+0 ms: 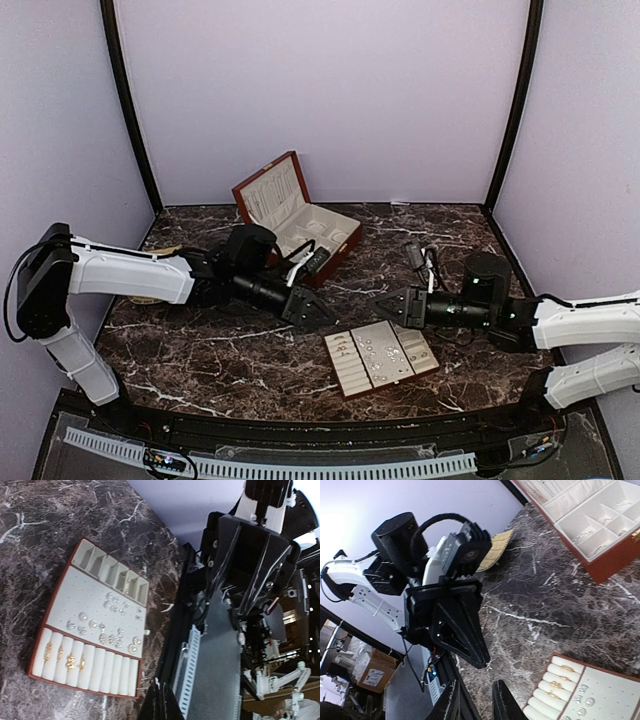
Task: Organize the mixed jewelry
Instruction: Pick up the earring from the ring tray, then pass from the left arm to the right, then insert the earring into the earring holder.
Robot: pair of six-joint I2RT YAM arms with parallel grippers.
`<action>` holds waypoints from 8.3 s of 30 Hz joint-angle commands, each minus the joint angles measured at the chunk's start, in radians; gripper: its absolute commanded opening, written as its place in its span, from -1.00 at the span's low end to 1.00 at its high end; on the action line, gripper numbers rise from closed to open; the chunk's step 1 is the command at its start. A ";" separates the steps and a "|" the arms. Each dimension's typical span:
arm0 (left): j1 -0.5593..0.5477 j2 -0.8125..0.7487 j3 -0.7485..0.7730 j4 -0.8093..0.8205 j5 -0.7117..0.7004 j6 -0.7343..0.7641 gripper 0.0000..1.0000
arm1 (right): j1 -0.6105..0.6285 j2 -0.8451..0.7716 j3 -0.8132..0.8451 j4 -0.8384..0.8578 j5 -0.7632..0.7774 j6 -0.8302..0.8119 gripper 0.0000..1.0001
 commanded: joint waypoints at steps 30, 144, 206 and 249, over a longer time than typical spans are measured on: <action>0.016 -0.057 -0.127 0.494 0.253 -0.445 -1.00 | 0.098 0.239 0.026 0.425 -0.157 0.222 -0.62; 0.019 0.088 0.100 -0.317 -0.180 0.357 0.05 | 0.182 0.134 -0.545 0.422 0.258 0.933 -1.00; 0.016 0.084 0.097 -0.320 -0.179 0.359 0.05 | 0.207 0.126 -0.568 0.351 0.309 0.979 -1.00; 0.017 0.079 0.097 -0.321 -0.180 0.359 0.04 | 0.208 0.109 -0.563 0.241 0.307 0.994 -1.00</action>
